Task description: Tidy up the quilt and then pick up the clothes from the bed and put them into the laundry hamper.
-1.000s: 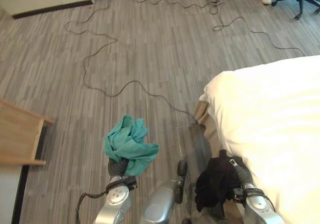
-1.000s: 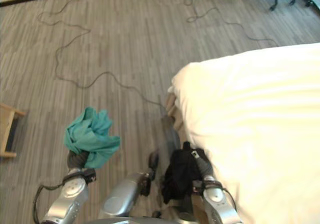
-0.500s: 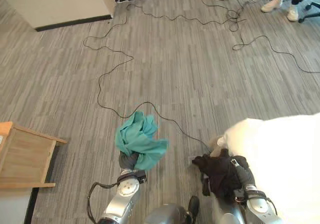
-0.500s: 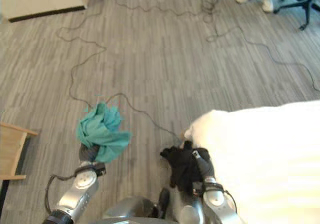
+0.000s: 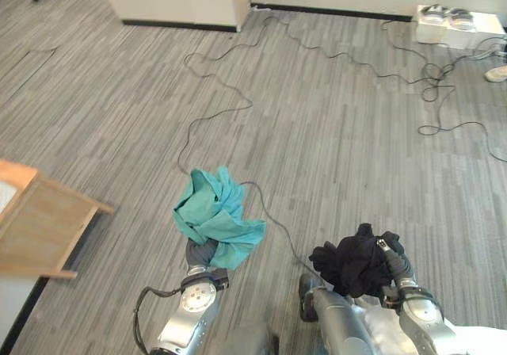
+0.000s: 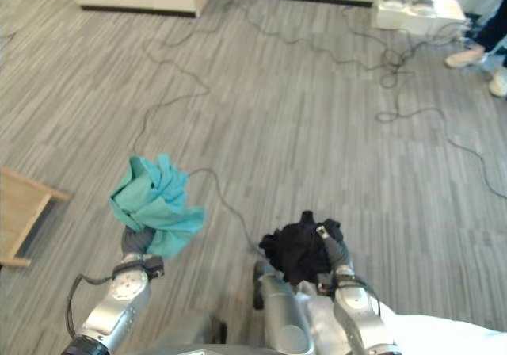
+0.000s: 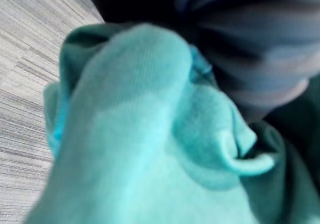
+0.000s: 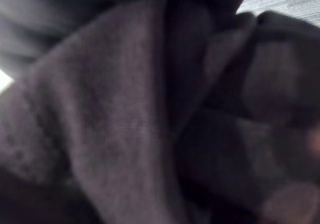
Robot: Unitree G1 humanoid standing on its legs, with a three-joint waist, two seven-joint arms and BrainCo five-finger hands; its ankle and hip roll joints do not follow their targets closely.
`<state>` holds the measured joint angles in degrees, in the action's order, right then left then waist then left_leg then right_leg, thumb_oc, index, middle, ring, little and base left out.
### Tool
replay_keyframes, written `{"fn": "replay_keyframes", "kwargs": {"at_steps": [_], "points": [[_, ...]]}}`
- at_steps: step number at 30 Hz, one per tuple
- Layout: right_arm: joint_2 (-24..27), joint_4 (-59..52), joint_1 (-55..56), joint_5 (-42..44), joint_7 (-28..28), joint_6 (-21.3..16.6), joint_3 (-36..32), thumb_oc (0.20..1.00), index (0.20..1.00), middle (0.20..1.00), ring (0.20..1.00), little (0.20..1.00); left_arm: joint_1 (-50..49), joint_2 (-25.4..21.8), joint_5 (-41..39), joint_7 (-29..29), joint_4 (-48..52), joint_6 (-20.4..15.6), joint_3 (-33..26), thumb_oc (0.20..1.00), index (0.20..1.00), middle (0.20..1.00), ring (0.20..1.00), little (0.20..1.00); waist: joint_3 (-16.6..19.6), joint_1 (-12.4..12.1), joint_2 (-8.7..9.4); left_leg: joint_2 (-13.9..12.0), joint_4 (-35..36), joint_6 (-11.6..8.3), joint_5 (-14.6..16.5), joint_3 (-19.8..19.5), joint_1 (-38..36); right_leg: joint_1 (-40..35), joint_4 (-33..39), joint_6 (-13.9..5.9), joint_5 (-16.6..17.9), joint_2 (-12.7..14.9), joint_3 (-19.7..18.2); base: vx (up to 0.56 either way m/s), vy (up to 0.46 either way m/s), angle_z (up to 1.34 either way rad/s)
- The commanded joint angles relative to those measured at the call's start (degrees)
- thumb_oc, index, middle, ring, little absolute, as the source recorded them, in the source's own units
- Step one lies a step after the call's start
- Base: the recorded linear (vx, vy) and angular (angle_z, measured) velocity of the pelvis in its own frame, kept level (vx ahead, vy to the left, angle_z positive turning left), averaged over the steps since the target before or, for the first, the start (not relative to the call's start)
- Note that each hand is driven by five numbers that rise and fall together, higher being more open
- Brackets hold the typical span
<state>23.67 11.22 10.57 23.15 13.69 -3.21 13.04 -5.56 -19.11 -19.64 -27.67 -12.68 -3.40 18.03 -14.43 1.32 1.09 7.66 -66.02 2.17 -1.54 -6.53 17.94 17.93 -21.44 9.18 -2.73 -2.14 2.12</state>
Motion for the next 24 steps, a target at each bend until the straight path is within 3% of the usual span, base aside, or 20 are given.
{"fn": "replay_keyframes", "kwargs": {"at_steps": [1,3,4,8,11,13,15,16,17,18,19,20,22,23,24], "points": [[2.2,-5.4,2.5,1.7,0.0,-3.6,1.2,0.2,0.2,0.2,0.2,0.2,0.3,-0.6,1.6,-1.3,2.7,-4.5,-1.2,0.2,0.2,0.2,0.2,0.2,-2.5,1.0,0.54,-2.0,19.9,-1.05,-7.0,-4.3,2.3,-7.2,10.9,-10.61,4.5,5.8,-2.3,0.37,0.034,-0.47],[2.4,-6.2,3.2,1.6,0.5,-3.8,1.6,0.2,0.2,0.2,0.2,0.2,-0.1,-1.0,1.2,-1.1,2.5,-5.4,-1.1,0.2,0.2,0.2,0.2,0.2,-3.5,0.5,-0.37,-1.9,29.7,-1.33,-7.4,-3.2,2.3,-8.1,11.0,-10.95,3.7,4.8,-2.8,0.22,0.094,-0.53],[3.0,-6.9,3.8,1.8,1.4,-4.4,2.1,0.2,0.2,0.2,0.2,0.2,-0.3,-1.9,0.3,-0.6,2.9,-6.4,-1.2,0.2,0.2,0.2,0.2,0.2,-4.8,-0.3,-1.7,-2.8,42.5,-2.33,-8.8,-3.1,2.4,-10.1,12.3,-11.44,2.6,3.5,-4.2,0.27,0.138,-0.42],[3.6,-6.7,3.3,2.5,3.6,-6.8,4.3,0.2,0.2,0.2,0.2,0.2,-1.9,-2.0,0.9,0.1,4.0,-8.5,-1.2,0.2,0.2,0.2,0.2,0.2,-7.2,-5.1,-3.34,-3.9,66.4,-4.72,-12.7,-7.1,2.2,-19.5,16.8,-12.09,-0.5,1.4,-7.7,0.4,0.129,-0.37],[3.5,-6.3,2.4,2.7,4.6,-7.4,4.5,0.2,0.2,0.2,0.2,0.2,-1.3,-2.1,1.3,1.5,3.3,-9.6,-1.3,0.2,0.2,0.2,0.2,0.2,-7.0,-5.2,-3.21,-4.9,65.1,-4.54,-10.6,-4.4,1.9,-21.4,17.2,-12.94,-1.7,2.9,-6.6,0.27,0.195,-1.03],[3.0,-5.6,2.0,2.7,5.5,-8.3,4.0,0.2,0.2,0.2,0.2,0.2,0.7,-2.3,1.5,2.5,2.8,-9.2,-1.1,0.2,0.2,0.2,0.2,0.2,-6.0,-4.1,-3.53,-6.9,62.2,-4.82,-8.4,0.1,1.0,-21.5,14.8,-14.05,-3.8,5.1,-4.2,0.22,0.224,-0.28],[1.9,-5.5,2.1,2.2,6.0,-8.2,3.7,0.2,0.2,0.2,0.2,0.2,1.9,-2.6,1.2,1.5,2.8,-8.5,-0.7,0.2,0.2,0.2,0.2,0.2,-4.6,-4.6,-3.73,-6.7,59.7,-4.36,-7.4,-0.7,1.6,-22.4,11.4,-15.26,-5.9,6.7,-3.5,0.35,0.273,0.19],[0.6,-6.6,2.6,1.0,6.3,-7.5,4.2,0.2,0.2,0.2,0.2,0.2,2.5,-3.3,0.8,0.2,4.7,-6.2,-1.0,0.2,0.2,0.2,0.2,0.2,-3.0,-5.7,-2.88,-6.1,59.4,-2.79,-6.4,0.7,0.7,-22.5,2.7,-17.21,-5.1,10.5,-0.5,0.35,0.265,0.29],[0.6,-6.6,2.6,1.0,6.3,-7.5,4.2,0.2,0.2,0.2,0.2,0.2,2.5,-3.3,0.8,0.2,4.7,-6.2,-1.0,0.2,0.2,0.2,0.2,0.2,-2.9,-5.8,-2.99,-6.3,59.5,-2.81,-6.4,0.7,0.8,-22.4,2.7,-17.19,-5.0,10.3,-0.5,0.3,0.257,-0.13],[0.2,-7.3,2.9,0.4,6.4,-6.9,4.5,0.2,0.2,0.2,0.2,0.2,2.5,-3.3,1.1,-0.2,5.4,-5.6,-0.9,0.2,0.2,0.2,0.2,0.2,-2.3,-6.0,-3.08,-6.1,59.9,-2.29,-6.2,1.0,-0.1,-21.4,-1.5,-17.75,-2.7,11.5,0.2,0.22,0.258,-0.56],[-0.4,-8.8,3.6,-0.4,6.6,-4.9,5.1,0.2,0.2,0.2,0.2,0.2,2.3,-3.0,1.6,-1.5,6.3,-4.3,-0.4,0.2,0.2,0.2,0.2,0.2,-1.5,-5.8,-3.94,-5.5,60.8,-1.32,-5.5,1.0,-3.0,-16.6,-11.6,-17.6,0.8,12.2,0.1,0.32,0.382,-0.55],[-0.7,-9.8,3.8,-0.8,6.8,-3.3,5.9,0.2,0.2,0.2,0.2,0.2,1.9,-2.7,1.8,-2.6,6.5,-3.7,-0.1,0.2,0.2,0.2,0.2,0.2,-1.1,-5.5,-4.79,-5.6,61.6,-0.7,-5.1,1.7,-5.1,-12.7,-17.0,-16.56,0.8,12.1,0.8,0.29,0.357,-0.25],[-1.5,-9.9,2.5,-1.7,7.4,-2.1,7.8,0.2,0.2,0.2,0.2,0.2,2.4,-2.4,1.1,-4.6,6.5,-3.0,0.5,0.2,0.2,0.2,0.2,0.2,-1.2,-5.8,-5.31,-5.4,63.2,-0.62,-4.9,1.4,-7.6,-9.9,-12.0,-14.85,-0.9,12.5,4.7,0.22,0.151,-0.23],[-1.7,-9.8,1.8,-2.2,7.9,-2.1,8.6,0.2,0.2,0.2,0.2,0.2,2.4,-2.4,1.2,-5.0,5.9,-3.6,0.7,0.2,0.2,0.2,0.2,0.2,-1.3,-5.9,-5.06,-5.4,63.5,-0.95,-5.0,0.9,-8.3,-10.6,-4.8,-14.21,-2.2,11.7,6.0,0.24,-0.06,-0.18],[-1.0,-9.7,1.1,-2.1,8.3,-2.8,9.1,0.2,0.2,0.2,0.2,0.2,2.7,-2.5,1.3,-4.7,4.4,-5.4,0.8,0.2,0.2,0.2,0.2,0.2,-1.8,-4.5,-4.25,-4.5,63.5,-1.08,-4.5,-0.9,-9.5,-9.0,6.5,-14.49,1.0,9.4,4.1,0.18,-0.125,-0.1]]}}
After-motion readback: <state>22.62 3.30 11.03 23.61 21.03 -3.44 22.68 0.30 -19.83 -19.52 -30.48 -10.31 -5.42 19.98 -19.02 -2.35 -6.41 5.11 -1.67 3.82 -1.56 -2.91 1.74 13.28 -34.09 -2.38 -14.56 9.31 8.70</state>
